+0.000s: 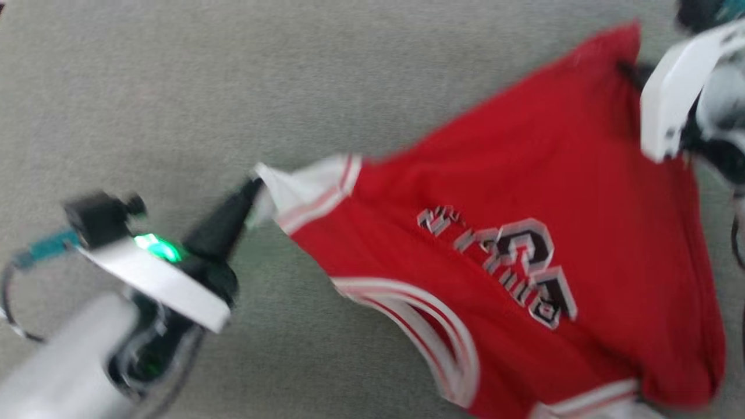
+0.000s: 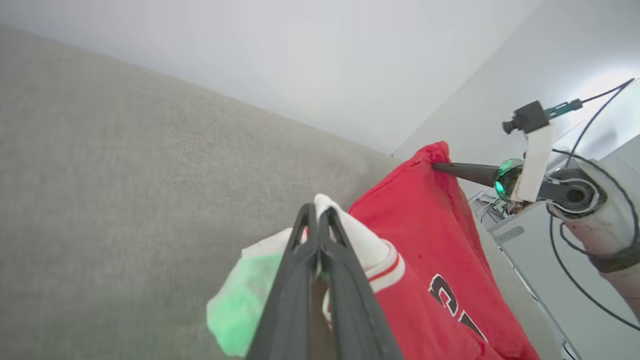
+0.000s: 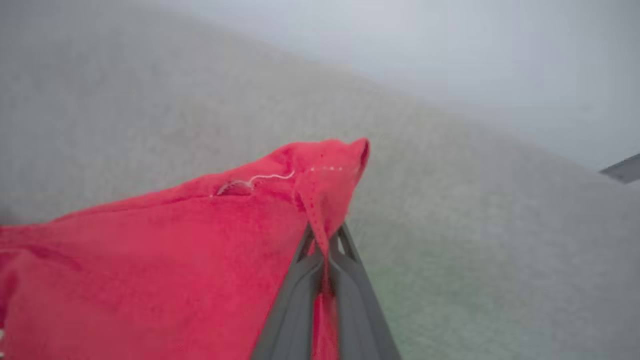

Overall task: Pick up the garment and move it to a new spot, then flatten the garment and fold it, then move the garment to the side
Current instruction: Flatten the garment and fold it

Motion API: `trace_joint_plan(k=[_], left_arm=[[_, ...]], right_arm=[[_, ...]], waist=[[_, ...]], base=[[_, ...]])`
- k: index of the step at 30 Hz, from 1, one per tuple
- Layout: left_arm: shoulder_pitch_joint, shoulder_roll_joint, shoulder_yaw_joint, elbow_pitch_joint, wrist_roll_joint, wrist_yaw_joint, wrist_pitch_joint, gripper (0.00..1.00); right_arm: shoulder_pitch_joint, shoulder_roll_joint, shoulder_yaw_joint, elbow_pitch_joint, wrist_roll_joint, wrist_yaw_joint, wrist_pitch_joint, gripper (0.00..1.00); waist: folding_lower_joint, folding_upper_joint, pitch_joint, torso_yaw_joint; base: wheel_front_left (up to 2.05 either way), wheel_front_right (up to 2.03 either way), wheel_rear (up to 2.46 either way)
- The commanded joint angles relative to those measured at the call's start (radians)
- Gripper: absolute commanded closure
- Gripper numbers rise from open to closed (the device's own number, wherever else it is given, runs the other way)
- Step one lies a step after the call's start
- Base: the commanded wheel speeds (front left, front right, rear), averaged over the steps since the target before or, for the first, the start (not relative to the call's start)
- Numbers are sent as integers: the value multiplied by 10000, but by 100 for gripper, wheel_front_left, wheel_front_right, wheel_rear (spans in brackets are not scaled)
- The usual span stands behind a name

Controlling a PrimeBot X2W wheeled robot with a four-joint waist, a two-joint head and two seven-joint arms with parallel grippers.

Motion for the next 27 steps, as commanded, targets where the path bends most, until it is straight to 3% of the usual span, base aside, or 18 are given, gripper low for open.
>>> trace_joint_plan(k=[1, 5, 10, 20, 24, 27], left_arm=[[-785, 147, 120, 248, -436, 26, -56, 100], [-2572, 433, 491, 1253, -1053, 26, -56, 100], [-4756, 406, 854, 2119, -1699, 26, 289, 100], [-9658, -44, 2138, 4602, -2538, 28, 384, 100], [-10239, -262, 2195, 4623, -2800, 28, 438, 100], [-9665, -320, 2137, 4246, -3036, 28, 498, 100]], right_arm=[[-559, 259, -395, 393, -247, -25, -662, 100], [-1834, 867, -1455, 1342, -801, -23, -1902, 100], [-3246, 1295, -2343, 2200, -1284, -25, -2655, 100], [-6587, 2188, -4439, 3867, -2951, -40, -5113, 100], [-7001, 2433, -4742, 4409, -3618, -40, -5807, 100], [-6770, 2495, -4664, 4870, -3827, -40, -5888, 100]], waist=[[0, 0, -69, -329], [0, 0, 94, -711], [0, 0, 379, -1011], [0, 0, 1029, -1654], [0, 0, 1112, -1708], [0, 0, 1154, -1683]], base=[[0, 0, 0], [0, 0, 0], [0, 0, 0], [0, 0, 0], [0, 0, 0], [0, 0, 0]])
